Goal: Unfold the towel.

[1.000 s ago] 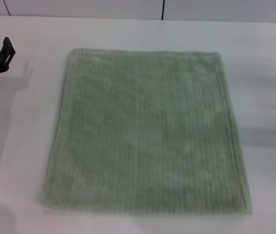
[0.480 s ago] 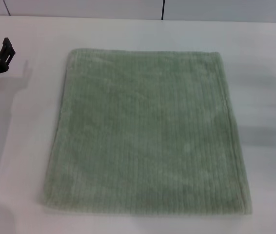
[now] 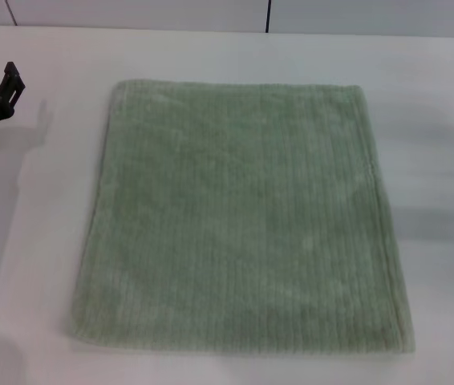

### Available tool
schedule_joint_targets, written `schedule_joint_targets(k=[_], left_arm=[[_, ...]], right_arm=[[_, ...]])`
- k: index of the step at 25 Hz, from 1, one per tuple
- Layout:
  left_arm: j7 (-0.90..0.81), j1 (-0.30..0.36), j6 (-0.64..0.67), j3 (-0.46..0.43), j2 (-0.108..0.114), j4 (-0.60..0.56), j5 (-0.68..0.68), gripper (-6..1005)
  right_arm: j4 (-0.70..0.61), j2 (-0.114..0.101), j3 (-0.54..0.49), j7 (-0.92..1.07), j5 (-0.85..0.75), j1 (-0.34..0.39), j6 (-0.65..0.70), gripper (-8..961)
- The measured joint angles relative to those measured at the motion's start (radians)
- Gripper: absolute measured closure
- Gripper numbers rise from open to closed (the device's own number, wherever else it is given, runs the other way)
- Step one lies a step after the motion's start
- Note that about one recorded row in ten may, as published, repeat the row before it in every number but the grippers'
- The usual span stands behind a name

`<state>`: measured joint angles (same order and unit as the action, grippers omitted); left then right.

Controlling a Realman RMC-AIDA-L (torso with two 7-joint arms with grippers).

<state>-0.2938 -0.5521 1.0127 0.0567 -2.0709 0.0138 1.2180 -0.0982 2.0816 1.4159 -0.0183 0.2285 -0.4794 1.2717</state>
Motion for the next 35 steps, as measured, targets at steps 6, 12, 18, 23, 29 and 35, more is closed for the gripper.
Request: schedule_joint_targets(k=[6, 12, 18, 23, 29, 35], left_arm=[[-0.005, 0.004, 0.012, 0.0, 0.0, 0.006, 0.0, 200], [0.0, 0.005, 0.013, 0.0, 0.0, 0.011, 0.0, 200], [0.0, 0.008, 0.018, 0.0, 0.0, 0.011, 0.0, 201], [-0.005, 0.014, 0.037, 0.0, 0.0, 0.011, 0.0, 201], [-0.005, 0.019, 0.047, 0.0, 0.0, 0.012, 0.0, 201], [-0.005, 0.023, 0.051, 0.0, 0.0, 0.012, 0.0, 200]], right_arm=[[0.0, 0.0, 0.003, 0.0, 0.0, -0.001, 0.0, 290], [0.0, 0.0, 0.006, 0.0, 0.0, -0.003, 0.0, 290], [0.0, 0.0, 0.006, 0.0, -0.001, -0.004, 0.0, 289], [0.0, 0.0, 0.006, 0.0, -0.002, -0.004, 0.0, 290], [0.0, 0.0, 0.006, 0.0, -0.003, -0.003, 0.003, 289], [0.0, 0.001, 0.006, 0.0, -0.003, -0.002, 0.003, 290]])
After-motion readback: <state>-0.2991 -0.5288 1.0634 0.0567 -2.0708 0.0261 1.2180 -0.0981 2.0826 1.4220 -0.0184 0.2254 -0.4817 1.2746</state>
